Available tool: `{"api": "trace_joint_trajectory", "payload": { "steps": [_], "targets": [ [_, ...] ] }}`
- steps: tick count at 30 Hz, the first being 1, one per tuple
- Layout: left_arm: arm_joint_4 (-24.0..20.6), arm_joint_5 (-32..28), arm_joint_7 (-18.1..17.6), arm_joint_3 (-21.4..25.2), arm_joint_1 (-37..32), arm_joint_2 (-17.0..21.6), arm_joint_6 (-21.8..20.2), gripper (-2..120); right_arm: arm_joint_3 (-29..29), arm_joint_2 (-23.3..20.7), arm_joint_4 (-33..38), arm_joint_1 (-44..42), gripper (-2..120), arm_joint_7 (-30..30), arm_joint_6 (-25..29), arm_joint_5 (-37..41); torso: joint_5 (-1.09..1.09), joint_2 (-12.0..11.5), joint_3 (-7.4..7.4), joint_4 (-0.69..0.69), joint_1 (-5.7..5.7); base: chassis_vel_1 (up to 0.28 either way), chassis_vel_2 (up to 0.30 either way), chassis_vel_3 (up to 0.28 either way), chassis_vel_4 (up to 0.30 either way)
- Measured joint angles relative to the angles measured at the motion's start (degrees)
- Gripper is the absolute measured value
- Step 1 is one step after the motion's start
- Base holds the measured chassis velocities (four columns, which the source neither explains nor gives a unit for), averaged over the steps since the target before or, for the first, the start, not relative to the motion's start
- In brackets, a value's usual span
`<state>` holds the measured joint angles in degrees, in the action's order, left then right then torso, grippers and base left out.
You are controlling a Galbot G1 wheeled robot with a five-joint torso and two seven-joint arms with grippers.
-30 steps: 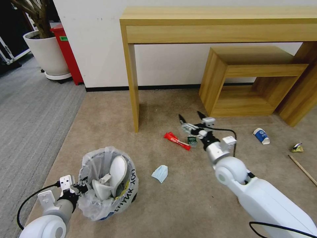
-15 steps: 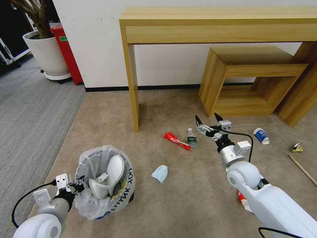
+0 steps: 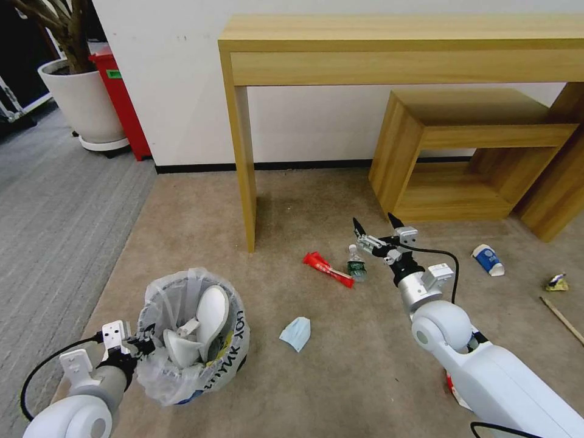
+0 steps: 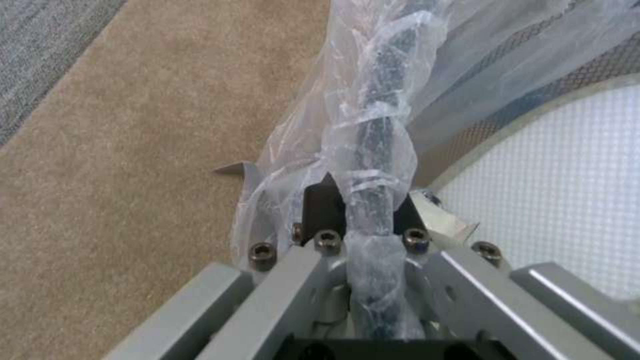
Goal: Pick up the trash bin and place the garbage on the floor into it.
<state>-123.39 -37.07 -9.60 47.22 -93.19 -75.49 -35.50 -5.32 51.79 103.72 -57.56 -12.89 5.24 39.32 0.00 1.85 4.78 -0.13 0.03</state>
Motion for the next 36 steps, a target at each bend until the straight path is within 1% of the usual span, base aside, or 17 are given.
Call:
{"api": "trace_joint_trajectory", "payload": {
  "steps": [1,5,6,7,9,10,14,15,16,17,19,20,25,27,29,30,36],
  "targets": [
    [0.0,0.0,0.0,0.0,0.0,0.0,0.0,0,0.0,0.0,0.0,0.0,99,0.0,0.0,0.0,0.0,0.0,0.0,0.0,0.0,-0.033,0.036,0.038,-0.058],
    [0.6,0.2,0.0,-0.1,0.4,-0.3,0.0,0,3.5,-0.1,0.4,0.9,98,-6.4,-9.1,8.2,0.0,0.0,-0.01,-0.01,0.0,0.0,0.0,0.0,0.0],
    [0.6,0.2,0.0,-0.1,0.4,-0.3,0.0,0,3.5,-0.1,0.4,0.9,98,-6.4,-9.1,8.2,0.0,0.0,-0.01,-0.01,0.0,0.0,0.0,0.0,0.0],
    [0.8,0.3,0.0,-0.1,0.5,-0.4,0.0,0,5.0,-0.1,0.4,1.6,98,-8.4,-12.1,11.0,-0.01,0.0,-0.01,-0.01,0.0,0.0,0.0,0.0,0.0],
    [1.0,0.4,0.0,-0.1,0.6,-0.6,0.0,0,7.8,0.3,0.0,2.9,98,-11.4,-15.4,13.7,0.0,0.0,-0.01,0.0,0.0,0.0,0.0,0.0,0.0],
    [1.0,0.4,0.0,-0.1,0.6,-0.6,0.0,0,7.8,0.3,0.0,2.9,98,-11.4,-15.4,13.7,0.0,0.0,-0.01,0.0,0.0,0.0,0.0,0.0,0.0],
    [1.5,0.8,0.1,-0.2,0.8,-1.3,0.1,0,14.3,2.3,-1.4,5.5,99,-19.7,-24.8,21.2,0.01,0.0,-0.01,0.01,0.0,0.0,0.0,0.0,0.0],
    [1.5,0.8,0.1,-0.2,0.8,-1.3,0.1,0,14.3,2.3,-1.4,5.5,99,-19.7,-24.8,21.2,0.01,0.0,-0.01,0.01,0.0,0.0,0.0,0.0,0.0],
    [1.7,0.9,0.1,-0.1,0.9,-1.6,0.1,0,16.4,3.0,-2.2,6.1,99,-22.1,-27.3,22.4,-0.04,0.0,-0.01,0.0,0.0,0.0,0.0,0.0,0.0],
    [1.7,0.9,0.1,-0.1,0.9,-1.6,0.1,0,16.4,3.0,-2.2,6.1,99,-22.1,-27.3,22.4,-0.04,0.0,-0.01,0.0,0.0,0.0,0.0,0.0,0.0],
    [1.9,1.0,0.1,-0.1,1.0,-1.9,0.1,0,19.5,4.3,-3.7,6.3,100,-25.5,-30.9,24.2,0.02,0.0,-0.01,0.0,0.0,0.0,0.0,0.0,0.0],
    [2.0,1.1,0.1,-0.1,1.0,-2.0,0.2,0,20.7,5.0,-4.4,6.3,100,-27.3,-32.8,25.7,-0.03,0.0,-0.01,0.0,0.0,0.0,0.0,0.0,0.0],
    [2.0,1.3,0.1,-0.1,0.9,-2.4,0.2,0,23.6,7.3,-7.5,6.5,100,-29.6,-34.7,27.3,-0.01,0.0,-0.01,-0.01,0.0,0.0,0.0,0.0,0.0],
    [2.1,1.4,0.1,-0.1,0.9,-2.8,0.2,0,24.9,9.5,-10.1,6.9,100,-30.2,-34.9,27.1,0.0,0.0,-0.01,-0.01,0.0,0.0,0.0,0.0,0.0],
    [2.1,1.6,0.1,-0.1,0.9,-3.1,0.2,0,25.9,12.0,-12.6,7.6,100,-30.2,-34.9,26.6,-0.01,0.0,-0.01,-0.01,0.0,0.0,0.0,0.0,0.0],
    [2.1,1.6,0.1,-0.1,0.9,-3.1,0.2,0,25.9,12.0,-12.6,7.6,100,-30.2,-34.9,26.6,-0.01,0.0,-0.01,-0.01,0.0,0.0,0.0,0.0,0.0],
    [2.4,1.7,0.2,-0.2,1.1,-3.6,0.2,0,28.5,17.7,-19.3,10.4,100,-28.5,-34.6,24.4,-0.02,0.0,-0.01,0.0,0.0,0.0,0.0,0.0,0.0]
  ]
}}
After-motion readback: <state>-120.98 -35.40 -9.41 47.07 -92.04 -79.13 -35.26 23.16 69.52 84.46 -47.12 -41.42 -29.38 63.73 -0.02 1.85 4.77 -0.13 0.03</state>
